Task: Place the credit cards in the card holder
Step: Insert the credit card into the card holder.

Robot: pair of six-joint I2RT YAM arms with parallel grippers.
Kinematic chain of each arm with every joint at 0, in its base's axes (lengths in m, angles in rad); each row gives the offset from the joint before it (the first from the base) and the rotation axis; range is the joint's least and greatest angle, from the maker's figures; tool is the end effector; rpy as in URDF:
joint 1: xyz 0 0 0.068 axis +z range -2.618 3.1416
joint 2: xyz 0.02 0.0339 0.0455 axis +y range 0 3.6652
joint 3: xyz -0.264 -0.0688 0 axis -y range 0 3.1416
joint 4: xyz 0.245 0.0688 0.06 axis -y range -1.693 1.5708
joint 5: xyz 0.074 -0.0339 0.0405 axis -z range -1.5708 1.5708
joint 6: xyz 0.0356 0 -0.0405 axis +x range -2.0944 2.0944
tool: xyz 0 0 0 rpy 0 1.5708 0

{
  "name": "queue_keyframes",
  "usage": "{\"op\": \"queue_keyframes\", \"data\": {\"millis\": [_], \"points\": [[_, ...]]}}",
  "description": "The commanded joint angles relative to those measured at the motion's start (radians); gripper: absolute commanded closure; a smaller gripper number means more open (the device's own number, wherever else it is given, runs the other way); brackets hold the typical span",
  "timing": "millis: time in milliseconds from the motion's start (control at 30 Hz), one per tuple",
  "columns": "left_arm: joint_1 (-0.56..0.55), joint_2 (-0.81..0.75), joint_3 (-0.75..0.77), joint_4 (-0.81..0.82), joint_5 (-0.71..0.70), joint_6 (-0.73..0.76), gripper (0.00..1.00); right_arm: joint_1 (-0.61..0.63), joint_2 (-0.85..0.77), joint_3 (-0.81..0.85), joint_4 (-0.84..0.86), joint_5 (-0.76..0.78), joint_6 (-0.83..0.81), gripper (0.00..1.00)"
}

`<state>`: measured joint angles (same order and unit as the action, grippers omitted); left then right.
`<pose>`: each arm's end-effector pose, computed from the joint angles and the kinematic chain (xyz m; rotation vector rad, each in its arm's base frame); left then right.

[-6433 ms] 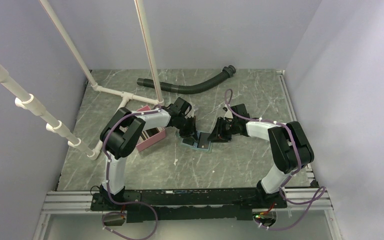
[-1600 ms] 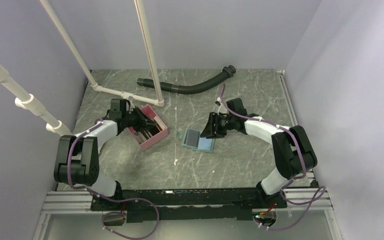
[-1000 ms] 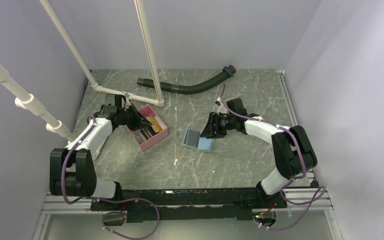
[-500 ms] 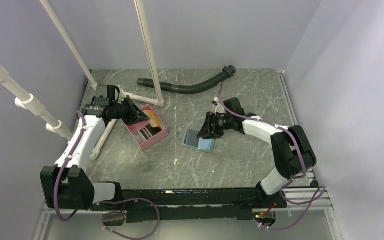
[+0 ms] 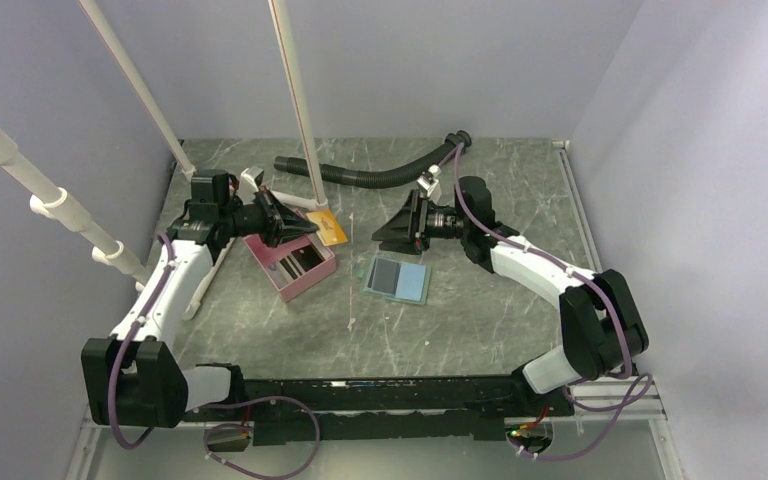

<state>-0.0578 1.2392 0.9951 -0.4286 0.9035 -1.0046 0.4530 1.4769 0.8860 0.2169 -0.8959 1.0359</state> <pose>0.2594 -0.0430 0.3023 -0.5811 2.3370 -1.5534 0.2771 0.1658 0.2545 -0.0572 2.2750 1.7633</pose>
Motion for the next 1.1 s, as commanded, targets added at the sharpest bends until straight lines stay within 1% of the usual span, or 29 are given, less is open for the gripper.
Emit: {"op": "queue_keyframes", "data": {"millis": [0, 167, 300, 567, 667, 767, 800, 833, 867, 900, 933, 967, 1000, 1033, 1067], "points": [[-0.009, -0.044, -0.034, 0.183, 0.122, -0.151, 1.0, 0.02, -0.009, 0.017, 0.275, -0.013, 0.314, 0.43], [-0.013, -0.053, -0.052, 0.214, 0.141, -0.19, 1.0, 0.057, 0.035, 0.056, 0.323, 0.002, 0.388, 0.45], [-0.015, -0.056, -0.084, 0.28, 0.164, -0.242, 1.0, 0.092, 0.077, 0.081, 0.387, 0.005, 0.443, 0.5], [-0.022, -0.055, -0.099, 0.322, 0.184, -0.277, 1.0, 0.127, 0.116, 0.109, 0.457, 0.018, 0.528, 0.55], [-0.026, -0.052, -0.098, 0.333, 0.187, -0.284, 1.0, 0.136, 0.141, 0.11, 0.512, 0.017, 0.594, 0.6], [-0.032, -0.049, -0.095, 0.333, 0.187, -0.285, 1.0, 0.142, 0.153, 0.114, 0.534, 0.023, 0.634, 0.69], [-0.034, -0.049, -0.095, 0.335, 0.186, -0.287, 1.0, 0.142, 0.152, 0.114, 0.52, 0.027, 0.641, 0.74], [-0.036, -0.05, -0.094, 0.336, 0.186, -0.286, 1.0, 0.142, 0.152, 0.114, 0.512, 0.031, 0.646, 0.82], [-0.038, -0.05, -0.09, 0.337, 0.186, -0.284, 1.0, 0.142, 0.149, 0.112, 0.506, 0.034, 0.65, 0.95], [-0.039, -0.05, -0.082, 0.326, 0.183, -0.275, 1.0, 0.142, 0.148, 0.108, 0.502, 0.036, 0.661, 1.0], [-0.039, -0.054, -0.068, 0.29, 0.173, -0.248, 1.0, 0.141, 0.146, 0.1, 0.521, 0.034, 0.685, 1.0], [-0.038, -0.059, -0.045, 0.236, 0.149, -0.19, 0.91, 0.14, 0.146, 0.087, 0.554, 0.029, 0.715, 1.0], [-0.038, -0.067, -0.016, 0.163, 0.115, -0.126, 0.7, 0.138, 0.148, 0.069, 0.603, 0.022, 0.764, 1.0], [-0.037, -0.08, 0.024, 0.069, 0.046, -0.055, 0.44, 0.135, 0.154, 0.045, 0.68, 0.014, 0.862, 1.0], [-0.038, -0.088, 0.061, -0.016, -0.011, 0.01, 0.28, 0.132, 0.167, 0.015, 0.789, 0.009, 0.952, 1.0]]}}
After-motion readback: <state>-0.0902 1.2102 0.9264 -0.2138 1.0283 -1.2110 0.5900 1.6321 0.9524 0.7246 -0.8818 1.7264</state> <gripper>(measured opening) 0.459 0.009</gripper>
